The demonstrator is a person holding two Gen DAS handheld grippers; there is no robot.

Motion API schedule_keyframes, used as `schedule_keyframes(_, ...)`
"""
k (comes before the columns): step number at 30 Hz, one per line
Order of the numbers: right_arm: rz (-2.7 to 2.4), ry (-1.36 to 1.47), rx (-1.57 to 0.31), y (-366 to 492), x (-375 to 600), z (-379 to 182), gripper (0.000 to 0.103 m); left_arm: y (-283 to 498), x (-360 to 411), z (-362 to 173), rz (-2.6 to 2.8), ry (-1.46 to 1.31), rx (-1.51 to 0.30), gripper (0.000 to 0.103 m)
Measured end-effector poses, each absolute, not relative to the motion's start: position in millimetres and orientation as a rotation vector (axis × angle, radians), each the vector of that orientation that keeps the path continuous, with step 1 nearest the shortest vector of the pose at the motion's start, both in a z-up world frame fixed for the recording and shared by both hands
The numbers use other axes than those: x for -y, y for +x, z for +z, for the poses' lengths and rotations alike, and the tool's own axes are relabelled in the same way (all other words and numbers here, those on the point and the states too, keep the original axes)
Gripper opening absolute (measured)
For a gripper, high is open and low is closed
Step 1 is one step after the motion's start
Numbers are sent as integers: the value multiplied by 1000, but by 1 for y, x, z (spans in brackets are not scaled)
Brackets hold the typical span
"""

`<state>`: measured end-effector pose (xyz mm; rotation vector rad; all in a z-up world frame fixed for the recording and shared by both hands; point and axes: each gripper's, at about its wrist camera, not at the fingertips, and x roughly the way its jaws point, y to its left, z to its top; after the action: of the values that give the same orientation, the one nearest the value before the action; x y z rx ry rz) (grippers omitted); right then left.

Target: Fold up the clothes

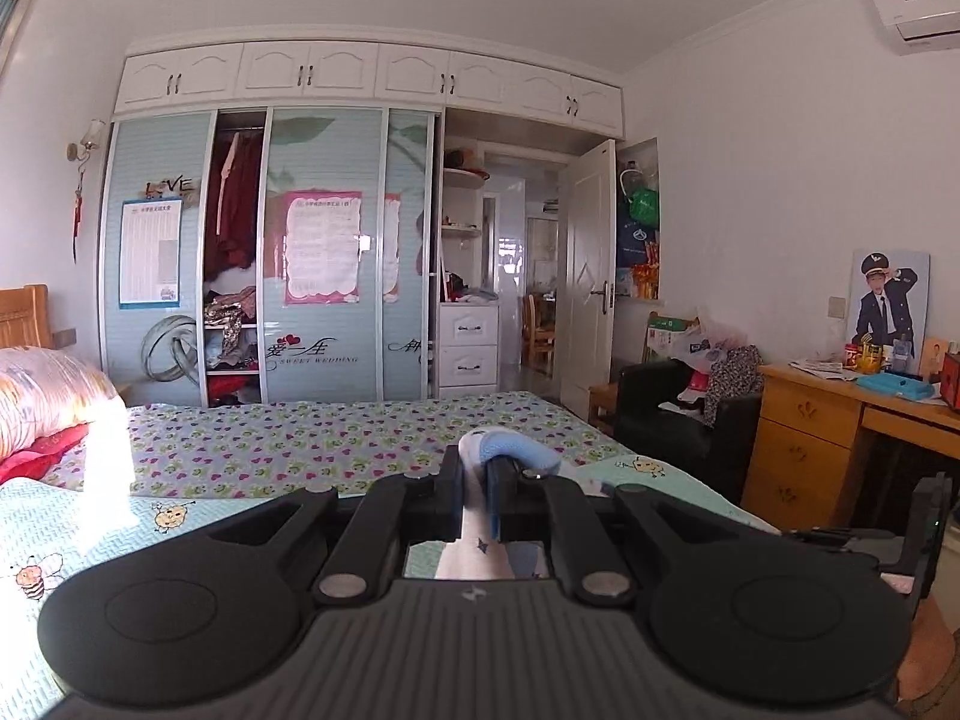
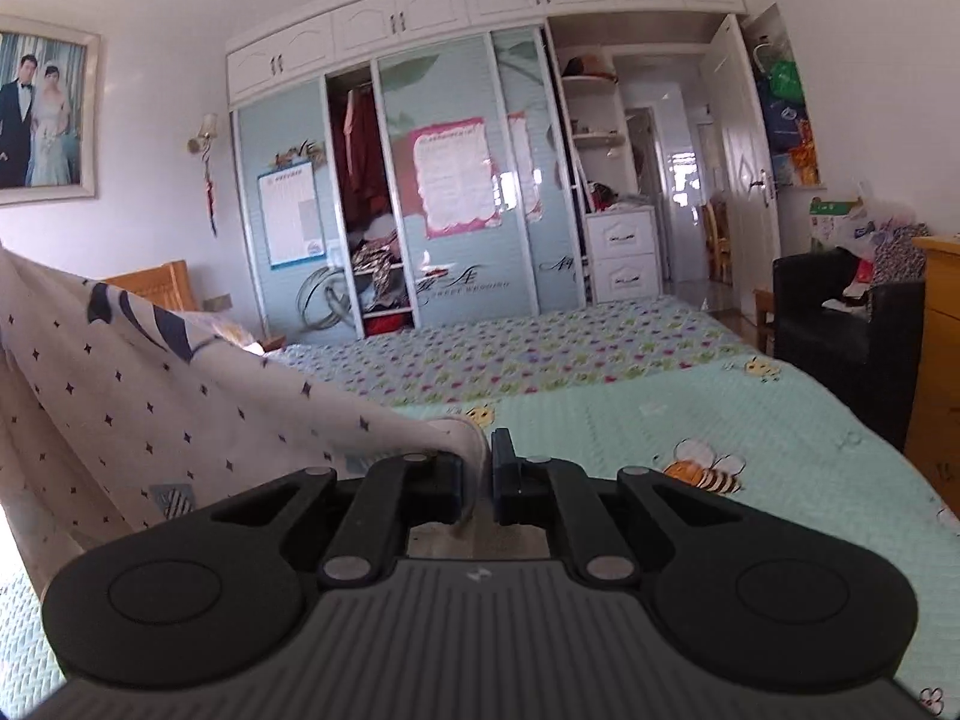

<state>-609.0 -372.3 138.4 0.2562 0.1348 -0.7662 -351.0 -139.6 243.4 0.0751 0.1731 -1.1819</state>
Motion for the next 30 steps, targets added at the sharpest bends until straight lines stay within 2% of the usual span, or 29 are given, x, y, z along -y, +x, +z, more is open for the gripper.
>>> schedule_keyframes(1,-786,270,-165,-610,381,135,14,-349,144,232,-1182,83,-214,7)
schedule_keyframes(4,-788,365,-299,-608,406,106,43,-344,157,200,-1179,108,-338,7)
schedule_keyframes(5,-781,409,-333,-608,407,93,46,-342,161,189,-1177,116,-380,7)
schedule_keyframes(7,-767,492,-398,-607,408,67,48,-337,167,159,-1155,143,-485,7)
schedule_keyframes(12,-682,542,-379,-614,367,36,53,-328,166,116,-1124,162,-626,7)
schedule_keyframes(14,-593,490,-379,-608,343,28,59,-329,164,120,-1133,157,-604,7)
schedule_keyframes(18,-437,338,-467,-573,301,10,63,-334,159,139,-1152,129,-554,7)
schedule_keyframes(24,-438,331,-526,-519,287,-29,64,-350,164,166,-1219,108,-510,7)
schedule_keyframes(30,-451,318,-468,-498,284,-30,62,-362,170,174,-1266,105,-485,7)
